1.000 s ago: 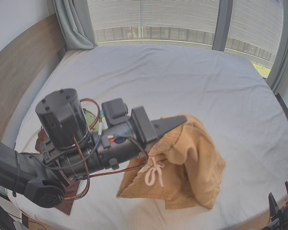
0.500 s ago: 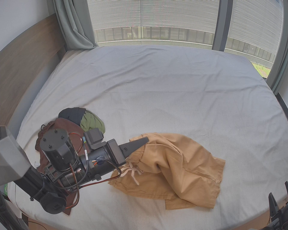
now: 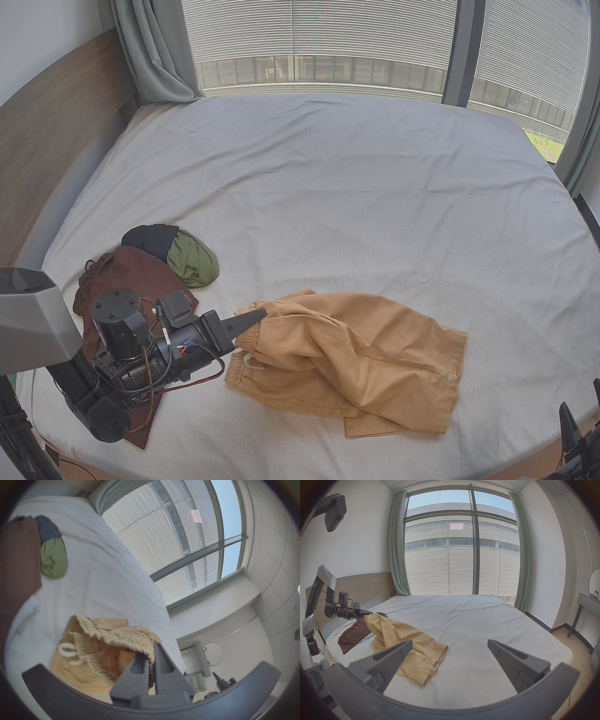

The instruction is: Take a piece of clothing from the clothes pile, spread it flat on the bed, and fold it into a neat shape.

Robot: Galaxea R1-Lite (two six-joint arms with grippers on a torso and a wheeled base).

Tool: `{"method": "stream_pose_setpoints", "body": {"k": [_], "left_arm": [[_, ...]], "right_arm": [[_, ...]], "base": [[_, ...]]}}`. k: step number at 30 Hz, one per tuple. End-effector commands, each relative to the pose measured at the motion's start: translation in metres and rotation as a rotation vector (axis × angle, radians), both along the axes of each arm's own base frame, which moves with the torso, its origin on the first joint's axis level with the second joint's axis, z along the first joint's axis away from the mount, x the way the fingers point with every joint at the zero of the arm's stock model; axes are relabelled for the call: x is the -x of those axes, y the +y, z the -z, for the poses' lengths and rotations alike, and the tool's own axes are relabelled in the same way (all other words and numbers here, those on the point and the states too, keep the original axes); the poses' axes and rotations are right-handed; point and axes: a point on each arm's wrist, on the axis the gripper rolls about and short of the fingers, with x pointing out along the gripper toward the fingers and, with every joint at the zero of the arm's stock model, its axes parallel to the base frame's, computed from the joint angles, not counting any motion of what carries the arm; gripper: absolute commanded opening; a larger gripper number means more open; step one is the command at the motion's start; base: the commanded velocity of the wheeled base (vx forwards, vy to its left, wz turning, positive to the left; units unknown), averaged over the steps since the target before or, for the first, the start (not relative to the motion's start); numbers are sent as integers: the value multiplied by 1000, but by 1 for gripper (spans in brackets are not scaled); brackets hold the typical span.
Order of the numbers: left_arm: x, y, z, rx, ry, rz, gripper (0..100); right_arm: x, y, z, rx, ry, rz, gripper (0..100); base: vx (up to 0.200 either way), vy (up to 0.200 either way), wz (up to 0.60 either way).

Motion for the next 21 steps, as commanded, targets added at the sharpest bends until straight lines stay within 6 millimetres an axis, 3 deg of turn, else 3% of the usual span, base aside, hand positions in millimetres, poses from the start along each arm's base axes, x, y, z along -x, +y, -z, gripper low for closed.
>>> {"method": "stream_pose_setpoints", "body": {"k": [1, 10, 21], "left_arm": [[-3, 20, 6, -66, -20, -61, 0], [-16, 50, 7, -80, -32, -159, 0], [-25, 60, 7, -128, -94, -150, 0]], "right_arm": [[0, 0, 5, 0, 5, -1, 100], [0, 0, 5, 0, 5, -1, 100], [0, 0, 5, 2, 5, -1, 100]], "base": [[0, 0, 0], [0, 0, 0], [0, 0, 0]]}}
